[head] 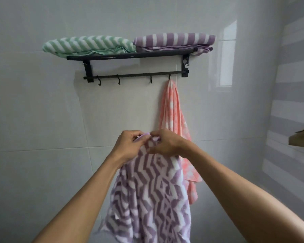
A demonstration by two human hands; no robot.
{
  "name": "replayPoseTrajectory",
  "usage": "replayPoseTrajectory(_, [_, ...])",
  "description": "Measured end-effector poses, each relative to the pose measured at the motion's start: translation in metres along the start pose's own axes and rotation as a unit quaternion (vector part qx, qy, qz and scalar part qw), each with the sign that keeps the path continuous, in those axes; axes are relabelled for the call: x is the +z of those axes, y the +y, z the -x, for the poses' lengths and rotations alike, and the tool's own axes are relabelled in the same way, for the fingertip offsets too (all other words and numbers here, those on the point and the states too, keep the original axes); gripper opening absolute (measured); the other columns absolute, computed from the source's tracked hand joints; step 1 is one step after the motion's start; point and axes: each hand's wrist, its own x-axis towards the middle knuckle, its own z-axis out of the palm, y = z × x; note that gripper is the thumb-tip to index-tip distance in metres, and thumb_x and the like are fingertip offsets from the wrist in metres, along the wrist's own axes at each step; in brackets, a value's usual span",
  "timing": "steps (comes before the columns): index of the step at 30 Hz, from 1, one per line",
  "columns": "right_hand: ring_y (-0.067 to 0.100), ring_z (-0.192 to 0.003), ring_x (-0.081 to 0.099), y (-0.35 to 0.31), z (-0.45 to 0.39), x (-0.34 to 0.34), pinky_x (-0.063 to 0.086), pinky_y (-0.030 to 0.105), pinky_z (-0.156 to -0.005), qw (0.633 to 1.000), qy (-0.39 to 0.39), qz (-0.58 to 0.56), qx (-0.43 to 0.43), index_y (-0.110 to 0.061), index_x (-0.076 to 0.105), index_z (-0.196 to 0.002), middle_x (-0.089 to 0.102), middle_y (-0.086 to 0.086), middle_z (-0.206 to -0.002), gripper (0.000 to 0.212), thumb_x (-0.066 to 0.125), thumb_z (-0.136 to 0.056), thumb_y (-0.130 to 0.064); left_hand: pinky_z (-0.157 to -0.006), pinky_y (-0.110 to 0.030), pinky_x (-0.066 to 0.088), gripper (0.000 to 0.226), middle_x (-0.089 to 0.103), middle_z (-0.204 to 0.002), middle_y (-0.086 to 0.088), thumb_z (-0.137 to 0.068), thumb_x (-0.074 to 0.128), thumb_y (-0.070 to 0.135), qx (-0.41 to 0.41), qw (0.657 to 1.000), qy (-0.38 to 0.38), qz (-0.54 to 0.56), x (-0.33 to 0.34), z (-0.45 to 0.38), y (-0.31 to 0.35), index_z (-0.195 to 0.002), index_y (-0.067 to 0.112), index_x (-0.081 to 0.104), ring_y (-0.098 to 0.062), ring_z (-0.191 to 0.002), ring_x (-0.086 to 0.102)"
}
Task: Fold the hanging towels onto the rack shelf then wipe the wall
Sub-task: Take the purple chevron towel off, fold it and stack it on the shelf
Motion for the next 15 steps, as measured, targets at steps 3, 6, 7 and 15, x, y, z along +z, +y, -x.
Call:
replayPoseTrajectory(3, [0.009, -0.061, 0.048, 0.006, -0.001, 0.000, 0.038, 0.021, -0.058, 0.996, 0.075, -0.047, 0.027, -0.024, 0.055, -0.062, 0.051, -0.008, -0.064, 0.033, 0.074, -0.088, -0.025, -0.064, -0.031, 0.044, 0.022, 0.072, -0.077, -0.011, -0.077, 0.084, 0.041, -0.007, 1.000, -0.012, 0.003, -0.003, -0.002, -0.003, -0.081, 0.021, 0.075, -0.013, -0.065, 0.056])
replayPoseTrajectory(6, [0.016, -0.069, 0.059, 0.011, 0.001, -0.011, 0.046, 0.022, -0.061, 0.979, 0.155, -0.114, 0.060, -0.016, 0.066, -0.069, 0.063, -0.001, -0.069, 0.023, 0.074, -0.087, -0.026, -0.061, -0.030, 0.041, 0.024, 0.065, -0.070, -0.004, -0.077, 0.083, 0.037, -0.024, 0.996, -0.024, -0.083, -0.013, 0.004, -0.021, -0.080, 0.018, 0.068, -0.016, -0.062, 0.052])
replayPoseTrajectory(7, [0.023, -0.076, 0.063, 0.015, -0.001, -0.016, 0.052, 0.028, -0.067, 0.969, 0.192, -0.132, 0.085, -0.012, 0.069, -0.074, 0.067, 0.004, -0.074, 0.020, 0.073, -0.087, -0.026, -0.060, -0.031, 0.039, 0.024, 0.061, -0.067, 0.000, -0.081, 0.080, 0.035, -0.036, 0.993, -0.022, -0.112, -0.016, 0.008, -0.028, -0.079, 0.016, 0.066, -0.017, -0.062, 0.049])
replayPoseTrajectory(15, [0.021, -0.124, 0.056, 0.017, 0.007, -0.012, 0.042, 0.024, -0.094, 0.999, 0.000, -0.001, 0.042, -0.031, 0.048, -0.147, 0.057, -0.002, -0.137, 0.073, 0.081, -0.082, -0.029, -0.061, -0.032, 0.020, 0.059, 0.026, -0.062, 0.003, -0.084, 0.077, 0.041, -0.021, 0.998, 0.004, -0.056, -0.009, 0.017, -0.025, -0.060, 0.014, 0.030, -0.017, -0.061, 0.024])
